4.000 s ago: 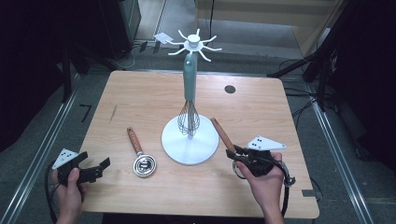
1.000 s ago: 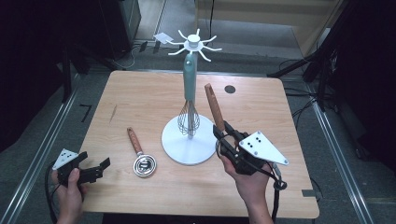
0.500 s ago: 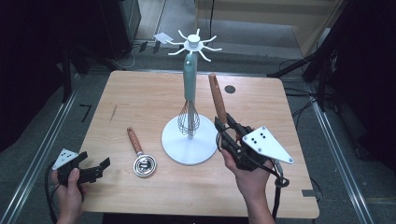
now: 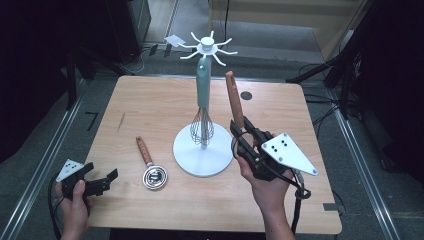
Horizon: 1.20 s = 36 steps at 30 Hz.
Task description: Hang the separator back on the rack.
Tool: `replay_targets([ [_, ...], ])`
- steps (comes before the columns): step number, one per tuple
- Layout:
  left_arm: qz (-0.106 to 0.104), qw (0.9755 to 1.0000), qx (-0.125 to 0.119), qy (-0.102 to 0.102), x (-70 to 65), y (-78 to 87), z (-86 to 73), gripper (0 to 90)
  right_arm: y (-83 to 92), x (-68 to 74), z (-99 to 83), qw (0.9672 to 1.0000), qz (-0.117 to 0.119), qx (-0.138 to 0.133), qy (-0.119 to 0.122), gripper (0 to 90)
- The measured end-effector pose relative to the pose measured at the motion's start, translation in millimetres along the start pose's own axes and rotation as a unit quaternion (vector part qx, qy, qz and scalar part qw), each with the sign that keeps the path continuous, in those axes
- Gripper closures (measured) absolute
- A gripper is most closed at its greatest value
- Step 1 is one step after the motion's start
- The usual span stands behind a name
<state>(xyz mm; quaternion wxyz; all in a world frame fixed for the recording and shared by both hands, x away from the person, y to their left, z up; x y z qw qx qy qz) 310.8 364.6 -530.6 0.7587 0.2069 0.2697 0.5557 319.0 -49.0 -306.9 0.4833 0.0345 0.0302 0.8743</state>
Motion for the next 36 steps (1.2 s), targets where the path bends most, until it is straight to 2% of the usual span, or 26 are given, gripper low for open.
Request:
replay_targets([
  [22,0.000,1.0000,0.000,0.000,0.1,0.0,0.0,0.0,-3.7,2.3,15.3,0.9998,-0.004,-0.018,-0.001,71.6],
  [36,-0.002,1.0000,0.000,0.001,0.1,0.1,0.0,0.0,-10.6,3.4,17.7,0.9998,-0.013,-0.013,0.005,71.6],
])
Point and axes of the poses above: each handheld gripper's, and its own axes: y roughly backward along the jaws, z roughly out of its top, x roughly to its left, the point moved 9 cm from there along -y, roughly forward along the jaws, and after that the axes turned 6 degrees about x, right-handed, at the moved point
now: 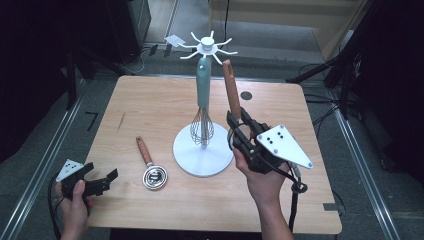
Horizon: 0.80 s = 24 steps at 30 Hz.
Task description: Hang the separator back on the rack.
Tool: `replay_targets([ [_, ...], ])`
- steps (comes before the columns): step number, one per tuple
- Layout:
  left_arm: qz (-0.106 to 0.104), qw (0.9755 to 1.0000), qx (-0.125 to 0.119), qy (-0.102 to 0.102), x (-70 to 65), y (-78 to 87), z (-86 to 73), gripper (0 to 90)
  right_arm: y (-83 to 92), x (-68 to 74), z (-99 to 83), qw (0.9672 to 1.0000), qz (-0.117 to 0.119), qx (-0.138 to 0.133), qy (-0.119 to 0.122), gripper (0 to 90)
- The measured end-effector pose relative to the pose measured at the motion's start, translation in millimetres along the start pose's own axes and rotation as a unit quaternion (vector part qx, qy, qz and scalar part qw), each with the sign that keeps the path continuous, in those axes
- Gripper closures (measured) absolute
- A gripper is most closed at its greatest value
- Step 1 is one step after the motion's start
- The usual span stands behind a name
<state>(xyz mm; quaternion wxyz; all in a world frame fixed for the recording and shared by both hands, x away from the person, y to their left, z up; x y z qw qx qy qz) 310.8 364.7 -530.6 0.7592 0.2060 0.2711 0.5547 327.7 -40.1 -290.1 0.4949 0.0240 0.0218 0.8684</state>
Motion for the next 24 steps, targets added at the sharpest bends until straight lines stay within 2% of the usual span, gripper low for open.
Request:
replay_targets([
  [14,0.000,1.0000,0.000,0.000,-0.1,-0.1,0.1,0.0,-9.1,3.6,-1.3,0.9999,-0.008,0.009,0.002,71.6],
  [18,-0.001,1.0000,-0.001,0.000,-0.3,-0.1,0.1,0.0,-11.1,2.5,-2.8,0.9996,-0.021,0.012,0.015,71.5],
  [24,-0.002,1.0000,0.000,0.000,-0.2,-0.3,0.1,0.0,-12.1,2.3,-3.5,0.9996,-0.019,0.010,0.015,70.8],
])
Point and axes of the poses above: each handheld gripper's, and its own axes: y roughly backward along the jaws, z roughly out of its top, x roughly to its left, the point moved 9 cm from there along -y, roughly forward along the jaws, and after that the axes turned 6 degrees about x, right-handed, at the moved point
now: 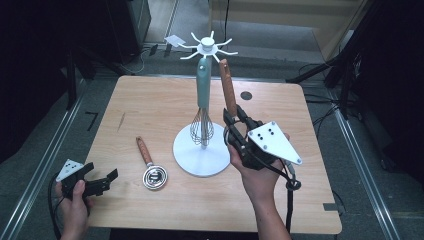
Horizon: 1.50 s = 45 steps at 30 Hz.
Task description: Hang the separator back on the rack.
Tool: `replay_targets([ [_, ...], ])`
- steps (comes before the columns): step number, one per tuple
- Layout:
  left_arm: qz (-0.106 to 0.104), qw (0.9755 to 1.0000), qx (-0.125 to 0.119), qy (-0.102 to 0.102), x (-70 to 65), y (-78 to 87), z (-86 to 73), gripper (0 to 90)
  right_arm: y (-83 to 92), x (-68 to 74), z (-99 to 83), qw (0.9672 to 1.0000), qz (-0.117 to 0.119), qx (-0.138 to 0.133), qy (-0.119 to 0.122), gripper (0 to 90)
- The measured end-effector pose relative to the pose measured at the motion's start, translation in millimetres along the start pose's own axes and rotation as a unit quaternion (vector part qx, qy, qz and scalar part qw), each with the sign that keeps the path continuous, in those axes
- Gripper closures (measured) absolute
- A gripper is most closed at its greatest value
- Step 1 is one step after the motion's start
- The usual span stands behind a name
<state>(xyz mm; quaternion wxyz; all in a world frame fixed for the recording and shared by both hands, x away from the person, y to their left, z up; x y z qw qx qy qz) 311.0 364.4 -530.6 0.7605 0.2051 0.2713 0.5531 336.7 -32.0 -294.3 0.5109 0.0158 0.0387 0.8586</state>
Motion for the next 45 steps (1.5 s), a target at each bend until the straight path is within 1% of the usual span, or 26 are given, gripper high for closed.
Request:
replay_targets([
  [1,0.000,1.0000,0.000,0.000,0.0,0.0,0.0,0.0,-0.3,0.0,0.0,1.0000,0.005,-0.001,-0.004,69.6],
  [4,-0.001,1.0000,0.000,0.000,-0.3,0.0,0.0,0.0,0.3,-0.3,0.6,0.9999,0.009,-0.005,-0.007,67.0],
  [5,-0.001,1.0000,0.000,0.000,-0.3,0.0,0.0,0.0,0.9,-0.7,1.5,0.9998,0.014,-0.008,-0.010,67.2],
  [7,-0.001,1.0000,0.000,0.000,-0.3,-0.1,0.0,0.0,1.2,-0.9,1.7,0.9998,0.013,-0.009,-0.011,67.9],
  [9,-0.001,1.0000,0.000,0.000,-0.3,-0.1,0.0,0.0,1.3,-2.3,1.9,0.9998,0.014,-0.010,-0.011,71.2],
  [10,-0.001,1.0000,0.000,0.000,-0.3,-0.1,0.0,0.0,1.3,-2.3,1.9,0.9998,0.014,-0.010,-0.011,71.2],
  [11,-0.001,1.0000,0.000,0.000,-0.3,-0.1,0.0,0.0,1.5,-2.1,2.0,0.9996,0.022,-0.011,-0.015,78.1],
  [12,-0.001,1.0000,0.000,0.000,-0.3,-0.1,0.0,0.0,1.5,-2.1,2.0,0.9996,0.022,-0.011,-0.015,78.1],
  [13,-0.001,1.0000,0.000,0.000,-0.3,-0.1,0.0,0.0,1.5,-2.8,2.6,0.9994,0.028,-0.013,-0.016,84.1],
  [14,-0.001,1.0000,0.000,0.000,-0.3,-0.1,0.0,0.0,1.5,-2.8,2.6,0.9994,0.028,-0.013,-0.016,84.1],
  [15,-0.001,1.0000,0.000,0.000,-0.3,-0.1,0.0,0.0,0.8,-4.6,3.0,0.9993,0.031,-0.013,-0.019,88.6],
  [16,-0.001,1.0000,0.000,0.000,-0.3,-0.2,0.0,0.0,-0.1,-5.4,3.3,0.9991,0.033,-0.015,-0.022,90.0],
  [19,-0.002,1.0000,0.000,0.000,-0.3,-0.2,0.0,0.0,-4.1,-9.1,3.5,0.9990,0.037,-0.013,-0.023,90.0],
  [22,-0.002,1.0000,0.000,0.000,-0.3,-0.2,0.0,0.0,-8.7,-11.5,5.3,0.9988,0.039,-0.017,-0.023,90.0],
  [24,-0.001,1.0000,0.000,0.000,-0.2,-0.1,0.0,0.0,-15.4,-14.6,9.7,0.9988,0.036,-0.028,-0.018,90.0],
  [28,-0.002,1.0000,0.000,0.000,-0.3,-0.2,0.0,0.0,-21.8,-18.6,15.0,0.9988,0.028,-0.037,-0.013,90.0],
  [29,-0.001,1.0000,-0.001,0.000,-0.3,-0.2,0.1,0.0,-28.1,-23.3,21.8,0.9982,0.019,-0.057,0.007,90.0],
  [30,-0.001,1.0000,-0.001,0.000,-0.3,-0.2,0.1,0.0,-30.3,-24.8,24.1,0.9978,0.018,-0.063,0.012,90.0],
  [32,0.000,1.0000,0.000,0.000,-0.3,-0.3,0.1,0.0,-35.8,-27.0,29.1,0.9971,0.021,-0.071,0.014,90.0],
  [35,-0.001,1.0000,0.000,0.000,-0.3,-0.2,0.0,0.0,-40.6,-25.1,35.6,0.9961,0.030,-0.082,0.009,90.0],
  [40,-0.001,1.0000,0.000,0.000,-0.3,-0.3,0.0,0.0,-41.9,-16.9,41.5,0.9946,0.042,-0.090,0.028,90.0],
  [45,-0.001,1.0000,0.001,0.000,-0.3,-0.3,0.0,0.0,-40.5,-14.5,44.3,0.9940,0.049,-0.090,0.037,90.0],
])
Point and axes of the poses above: each handheld gripper's, and its own axes: y roughly backward along the jaws, z roughly out of its top, x roughly to its left, the point moved 9 cm from there along -y, roughly forward along the jaws, and after that the axes turned 6 degrees about x, right-handed, at the moved point
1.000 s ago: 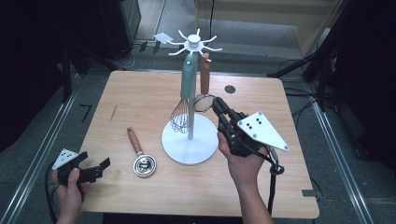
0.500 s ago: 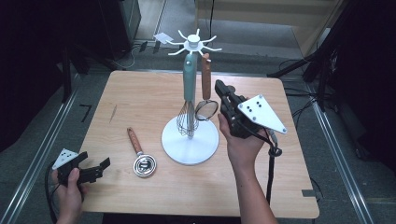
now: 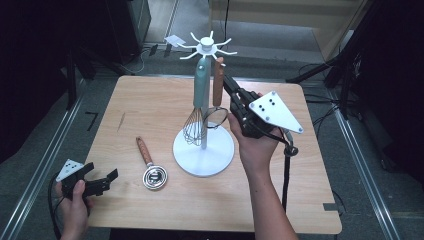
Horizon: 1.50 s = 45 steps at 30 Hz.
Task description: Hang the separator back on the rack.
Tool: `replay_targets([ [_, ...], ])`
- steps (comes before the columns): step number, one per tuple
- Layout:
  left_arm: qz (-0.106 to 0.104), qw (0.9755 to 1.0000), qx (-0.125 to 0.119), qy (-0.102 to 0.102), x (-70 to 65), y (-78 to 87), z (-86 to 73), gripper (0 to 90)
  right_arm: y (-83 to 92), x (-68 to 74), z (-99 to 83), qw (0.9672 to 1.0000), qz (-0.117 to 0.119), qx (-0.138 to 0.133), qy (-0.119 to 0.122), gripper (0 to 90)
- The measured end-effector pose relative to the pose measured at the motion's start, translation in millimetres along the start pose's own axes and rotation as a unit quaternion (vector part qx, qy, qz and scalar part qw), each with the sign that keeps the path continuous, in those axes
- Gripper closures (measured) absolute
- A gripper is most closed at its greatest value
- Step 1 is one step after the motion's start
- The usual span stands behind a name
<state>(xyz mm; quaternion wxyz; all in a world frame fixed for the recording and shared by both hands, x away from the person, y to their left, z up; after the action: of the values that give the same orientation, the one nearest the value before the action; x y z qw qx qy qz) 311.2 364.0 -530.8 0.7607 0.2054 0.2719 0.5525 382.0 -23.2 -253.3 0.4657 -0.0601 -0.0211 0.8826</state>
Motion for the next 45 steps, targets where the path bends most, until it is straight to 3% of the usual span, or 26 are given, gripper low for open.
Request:
replay_targets([
  [17,0.001,1.0000,0.000,-0.001,0.1,0.0,0.0,0.0,2.5,10.3,3.4,0.9998,0.018,0.005,0.007,90.0],
  [34,0.001,1.0000,-0.001,-0.001,0.1,0.0,0.1,0.0,2.0,34.9,5.6,0.9991,0.040,0.006,0.009,90.0],
  [45,0.002,1.0000,0.000,0.000,0.3,-0.1,0.0,0.0,10.4,22.9,-4.0,0.9995,0.025,0.017,0.008,89.0],
])
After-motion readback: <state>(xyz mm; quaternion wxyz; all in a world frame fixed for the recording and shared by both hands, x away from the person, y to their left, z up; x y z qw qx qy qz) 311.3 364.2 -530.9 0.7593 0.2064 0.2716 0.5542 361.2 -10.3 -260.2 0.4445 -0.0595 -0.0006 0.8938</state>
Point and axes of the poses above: each handheld gripper's, and its own axes: y roughly backward along the jaws, z roughly out of its top, x roughly to its left, the point moved 9 cm from there along -y, roughly forward along the jaws, and after that the axes turned 6 degrees about x, right-handed, at the moved point
